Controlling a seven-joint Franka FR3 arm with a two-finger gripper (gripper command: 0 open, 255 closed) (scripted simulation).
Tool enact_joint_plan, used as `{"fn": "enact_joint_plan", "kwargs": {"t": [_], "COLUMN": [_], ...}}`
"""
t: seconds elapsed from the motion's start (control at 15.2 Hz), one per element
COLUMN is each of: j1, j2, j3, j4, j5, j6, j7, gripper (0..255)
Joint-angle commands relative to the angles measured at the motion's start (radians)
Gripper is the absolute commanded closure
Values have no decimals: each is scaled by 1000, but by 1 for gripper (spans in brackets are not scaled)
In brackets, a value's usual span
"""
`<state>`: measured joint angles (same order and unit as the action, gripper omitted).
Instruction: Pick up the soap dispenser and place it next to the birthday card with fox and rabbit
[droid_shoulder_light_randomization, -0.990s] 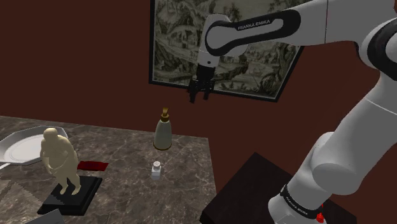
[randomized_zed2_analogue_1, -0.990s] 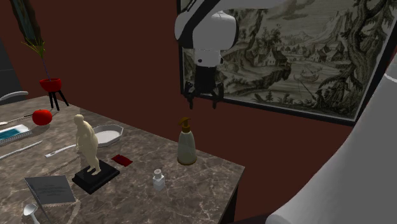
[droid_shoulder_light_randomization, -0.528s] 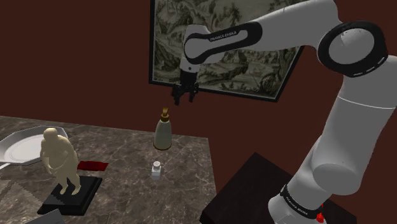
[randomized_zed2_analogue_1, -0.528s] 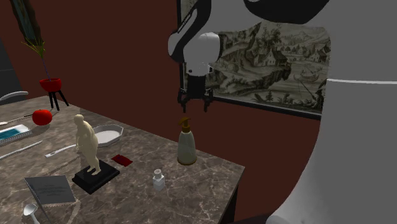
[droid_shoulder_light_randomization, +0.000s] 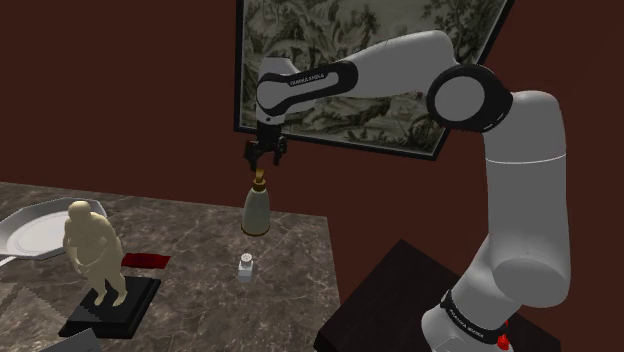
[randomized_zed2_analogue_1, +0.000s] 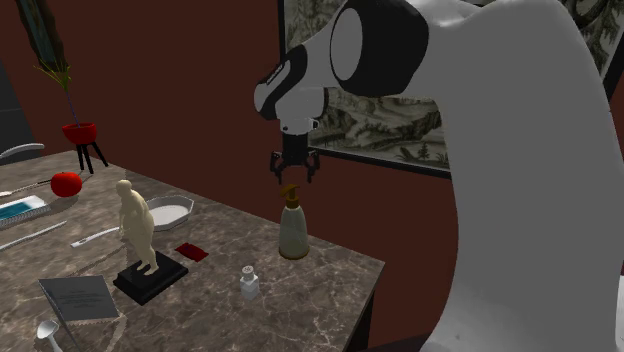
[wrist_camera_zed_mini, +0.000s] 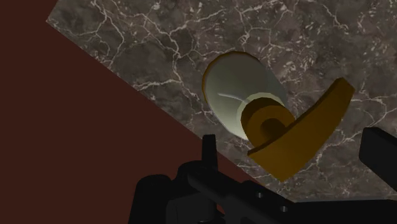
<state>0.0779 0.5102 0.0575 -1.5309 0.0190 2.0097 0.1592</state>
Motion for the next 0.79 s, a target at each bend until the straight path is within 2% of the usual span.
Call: {"fn": "enact_joint_plan", "kwargs": {"t": [0.0,0.46,0.73], "j1": [7,9,9], "j2": [69,101,105], "j3": [-2,-3,-3], "j4": [91,47,44], "j5": [-7,-8,-8], "j6": [-21,55,61], "j7": [8,9,9], "gripper": [0,0,0]}}
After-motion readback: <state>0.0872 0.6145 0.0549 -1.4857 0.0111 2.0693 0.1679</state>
